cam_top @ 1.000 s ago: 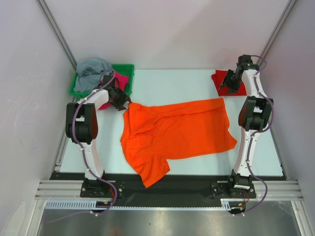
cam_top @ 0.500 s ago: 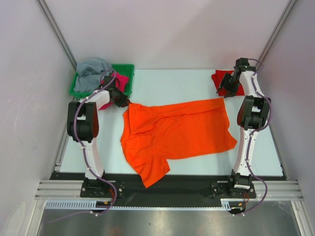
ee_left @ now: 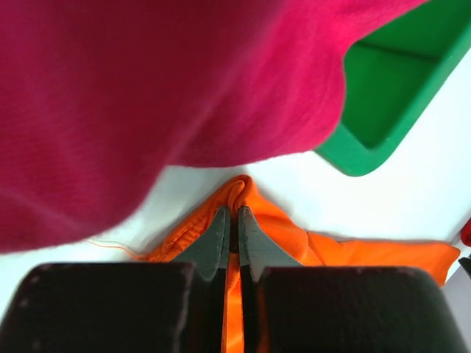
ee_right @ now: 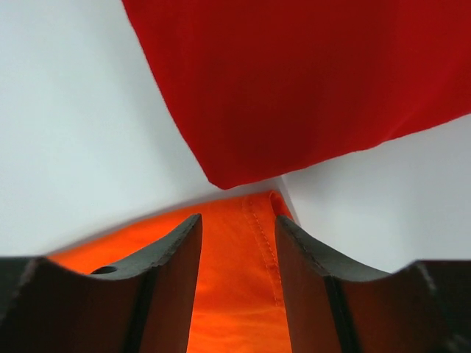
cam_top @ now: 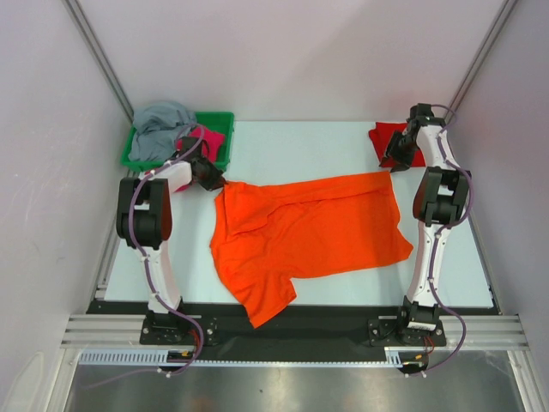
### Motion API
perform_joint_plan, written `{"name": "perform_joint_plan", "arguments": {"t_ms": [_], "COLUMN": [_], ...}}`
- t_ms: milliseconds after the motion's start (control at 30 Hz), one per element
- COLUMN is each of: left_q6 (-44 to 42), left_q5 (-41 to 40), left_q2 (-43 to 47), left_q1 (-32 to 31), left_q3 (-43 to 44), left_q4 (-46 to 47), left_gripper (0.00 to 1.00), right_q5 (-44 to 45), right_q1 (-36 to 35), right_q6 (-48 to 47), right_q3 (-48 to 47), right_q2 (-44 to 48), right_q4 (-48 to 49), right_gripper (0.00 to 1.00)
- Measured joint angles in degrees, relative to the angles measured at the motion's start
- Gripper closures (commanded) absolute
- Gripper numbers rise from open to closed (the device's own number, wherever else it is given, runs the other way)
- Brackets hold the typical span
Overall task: Fold and stack the t-shirts
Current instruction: Fold the tshirt
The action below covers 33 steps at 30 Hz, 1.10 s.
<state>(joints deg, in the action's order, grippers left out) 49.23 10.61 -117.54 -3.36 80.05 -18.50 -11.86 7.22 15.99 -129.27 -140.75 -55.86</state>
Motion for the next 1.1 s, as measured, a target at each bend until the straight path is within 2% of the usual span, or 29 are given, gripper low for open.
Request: {"name": "perform_joint_plan", "arguments": {"t_ms": [300,633,800,900,933,1033,1100], "left_q6": [-1.3,-1.9,-2.8,-3.3,-3.5,-4.5,-5.3], "left_q5": [-0.6,-1.0,-1.0,-1.3,-1.5,-2.3,-3.1], "left_q2": [1.0,2.2,2.6,3.3,3.6,4.1,4.3], "left_q1": [0.0,0.0,0.0,0.0,0.0,0.0,0.0], "left_q3": [-1.6,-1.6,-1.9,-2.7,-2.8,-2.9,-2.9], "left_q4": [1.6,1.8,2.1,2.5,2.5,2.7,3.0], "left_gripper": [1.0,1.0,1.0,1.0,1.0,1.0,0.99], "right_q5": [-0.2,1.2,1.7,2.3,2.8,4.2,5.0], "right_q1": [0.0,-0.1,-0.3,-0.3,-0.3,-0.3,-0.3], "right_q6": [-0.2,-0.4,-0.5,-0.1,0.2,1.4,2.8], "right_q3": [0.0,1.6,1.7,1.8,1.9,2.0,2.1], "right_q2": [-2.4,-2.0,-2.0,-2.0,-2.0,-2.0,-2.0], "right_q4": [0.0,1.2,1.3,1.3,1.3,1.3,1.4], "right_gripper": [0.63,0.59,0.61,0.7,0.82,1.0,1.0]}}
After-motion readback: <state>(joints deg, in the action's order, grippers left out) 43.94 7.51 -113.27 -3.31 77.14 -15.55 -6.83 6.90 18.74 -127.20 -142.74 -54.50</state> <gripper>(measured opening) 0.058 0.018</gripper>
